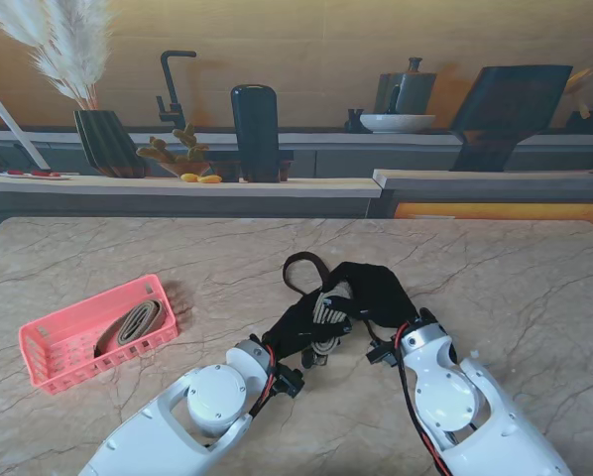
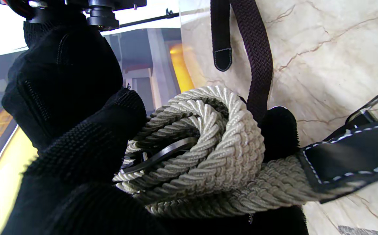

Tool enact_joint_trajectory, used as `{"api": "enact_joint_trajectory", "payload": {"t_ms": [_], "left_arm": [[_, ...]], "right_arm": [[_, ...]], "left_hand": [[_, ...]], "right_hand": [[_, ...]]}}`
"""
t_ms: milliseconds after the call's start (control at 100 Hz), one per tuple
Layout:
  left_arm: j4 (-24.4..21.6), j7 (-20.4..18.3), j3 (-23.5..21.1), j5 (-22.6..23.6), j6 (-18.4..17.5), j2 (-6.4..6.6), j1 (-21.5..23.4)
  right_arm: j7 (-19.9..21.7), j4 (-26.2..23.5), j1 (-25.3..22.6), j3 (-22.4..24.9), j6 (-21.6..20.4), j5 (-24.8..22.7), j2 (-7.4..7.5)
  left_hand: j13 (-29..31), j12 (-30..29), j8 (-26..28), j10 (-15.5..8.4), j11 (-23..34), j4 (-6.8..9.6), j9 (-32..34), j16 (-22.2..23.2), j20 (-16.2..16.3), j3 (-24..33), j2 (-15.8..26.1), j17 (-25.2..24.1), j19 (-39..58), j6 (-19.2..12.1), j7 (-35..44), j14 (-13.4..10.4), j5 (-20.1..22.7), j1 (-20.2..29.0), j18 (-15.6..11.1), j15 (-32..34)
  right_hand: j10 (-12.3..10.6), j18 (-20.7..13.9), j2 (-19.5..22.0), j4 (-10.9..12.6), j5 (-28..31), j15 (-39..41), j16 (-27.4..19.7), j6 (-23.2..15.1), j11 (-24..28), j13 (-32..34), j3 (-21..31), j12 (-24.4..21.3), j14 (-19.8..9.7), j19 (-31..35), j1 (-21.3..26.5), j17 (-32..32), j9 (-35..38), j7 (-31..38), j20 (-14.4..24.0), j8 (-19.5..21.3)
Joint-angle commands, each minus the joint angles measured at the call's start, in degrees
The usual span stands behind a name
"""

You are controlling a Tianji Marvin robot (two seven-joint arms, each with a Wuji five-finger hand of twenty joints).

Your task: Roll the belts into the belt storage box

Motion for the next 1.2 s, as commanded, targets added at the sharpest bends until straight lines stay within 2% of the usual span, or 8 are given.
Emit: {"api": "enact_joint_trajectory", "payload": {"t_ms": [0, 240, 400, 570, 750, 900, 1050, 1190], "left_arm": [[-0.1, -0.5, 0.4, -0.4, 0.7, 0.1, 0.7], [-0.6, -1.7, -0.8, -5.8, 1.6, -0.18, 1.4], [-0.9, -10.9, -2.1, -11.2, 2.2, 1.58, 0.6], [-0.7, -21.1, -2.8, -13.1, 3.4, 3.98, -1.3], [-0.7, -25.3, -3.3, -14.4, 3.6, 4.95, -1.8], [-1.2, -27.9, -3.8, -14.9, 3.6, 5.66, -1.8], [-1.5, -29.5, -3.9, -14.8, 3.4, 6.16, -1.8], [-1.6, -30.5, -3.7, -15.3, 3.2, 6.34, -1.9]], "right_arm": [[-1.4, -0.8, 0.3, 0.2, 0.4, -0.8, -0.58], [0.5, -1.4, -0.1, 1.4, 0.7, -2.0, 0.05], [7.7, -2.0, -0.4, 3.9, -2.0, -0.2, 1.53], [14.8, -3.3, -1.1, 7.4, -5.6, 0.2, 3.3], [21.0, -4.9, -2.5, 11.1, -8.8, 0.8, 4.83], [29.7, -5.1, -2.8, 13.4, -11.6, 3.6, 6.86], [34.9, -5.1, -2.6, 13.6, -12.2, 4.2, 8.23], [34.5, -4.1, -1.8, 12.2, -12.1, 3.5, 8.18]], "left_hand": [[-1.1, 1.0, 1.7, -0.7, -1.0, 2.28, 0.1, -0.6, 2.6, -1.1, 5.2, -2.1, 0.2, -0.7, 4.0, 1.1, 3.4, 2.9, 2.0, -0.3], [3.0, 12.8, 11.2, -0.9, 2.3, 1.87, 9.0, 0.1, 7.3, -24.8, 17.9, -0.3, 5.7, -3.8, 15.5, 2.4, 14.3, 24.7, 3.0, 5.7], [5.6, 19.7, 17.0, -1.7, 6.9, 2.2, 8.7, 4.0, 9.5, -23.9, 19.7, 3.2, 12.5, -5.7, 19.3, 0.7, 13.7, 24.9, 1.5, 12.4], [5.4, 21.8, 19.5, -2.5, 7.3, 2.34, 7.9, 4.9, 9.4, -24.0, 20.8, 3.1, 13.0, -6.4, 19.5, -0.3, 12.7, 24.9, 0.4, 12.8], [5.1, 22.9, 21.1, -2.7, 6.8, 2.38, 7.9, 5.3, 9.2, -24.0, 20.8, 2.5, 12.7, -7.0, 19.5, -0.2, 12.9, 24.9, 0.3, 12.3], [4.9, 23.4, 21.7, -2.8, 6.2, 2.37, 8.1, 5.5, 9.2, -23.9, 20.8, 2.2, 12.3, -7.2, 19.1, -0.2, 13.1, 24.9, 0.5, 11.8], [4.9, 23.9, 22.1, -2.7, 5.7, 2.36, 8.2, 5.7, 9.2, -23.9, 20.7, 2.2, 12.2, -7.2, 18.8, -0.1, 13.2, 24.9, 0.4, 11.4], [4.8, 24.1, 22.4, -2.8, 5.2, 2.37, 8.2, 5.6, 9.1, -23.8, 20.7, 2.0, 11.7, -7.2, 18.6, -0.3, 13.2, 24.9, 0.2, 10.7]], "right_hand": [[-8.9, -5.6, 3.1, 1.9, 3.6, 1.3, 0.7, 1.6, 1.5, 2.8, 8.3, 0.9, -6.2, 2.7, 6.7, 1.3, 1.2, 8.0, -0.1, 3.0], [-8.0, -6.0, 5.3, 2.3, 0.3, 0.8, 1.0, 2.8, 0.6, 0.3, 6.1, 0.2, -5.8, 0.7, 7.3, -1.8, -0.3, 7.0, -0.6, 4.2], [-6.2, -4.7, 6.4, 3.4, -9.8, -5.2, -2.9, 5.4, -1.8, -7.0, -2.0, -2.2, -5.8, -4.8, 4.1, -7.5, -9.2, 2.4, -2.1, 4.5], [-4.3, -3.2, 7.9, 8.4, -16.9, -9.0, -5.5, 9.4, -4.0, -14.6, -2.1, -6.5, -4.3, -9.5, -7.6, -13.5, -20.9, -15.2, -0.1, 15.1], [-2.9, -2.1, 8.3, 7.5, -24.2, -13.2, -7.5, 12.9, -7.3, -19.7, -8.4, -6.9, -2.9, -13.3, -15.3, -17.8, -29.9, -21.5, 0.9, 14.8], [-2.3, -2.2, 6.8, 8.3, -28.2, -16.4, -8.5, 15.2, -10.0, -22.0, -18.6, -7.1, -3.0, -17.0, -14.3, -19.7, -35.1, -25.8, 1.8, 15.4], [-2.4, -3.5, 4.9, 9.3, -30.7, -16.4, -8.3, 14.7, -10.8, -21.7, -16.4, -7.2, -4.2, -17.7, -8.0, -19.5, -37.5, -26.9, 1.8, 15.5], [-4.0, -4.0, 2.5, 8.5, -30.2, -15.9, -7.8, 13.4, -9.7, -19.5, -4.3, -7.2, -5.3, -17.5, -6.1, -17.7, -36.2, -25.1, 1.8, 16.4]]}}
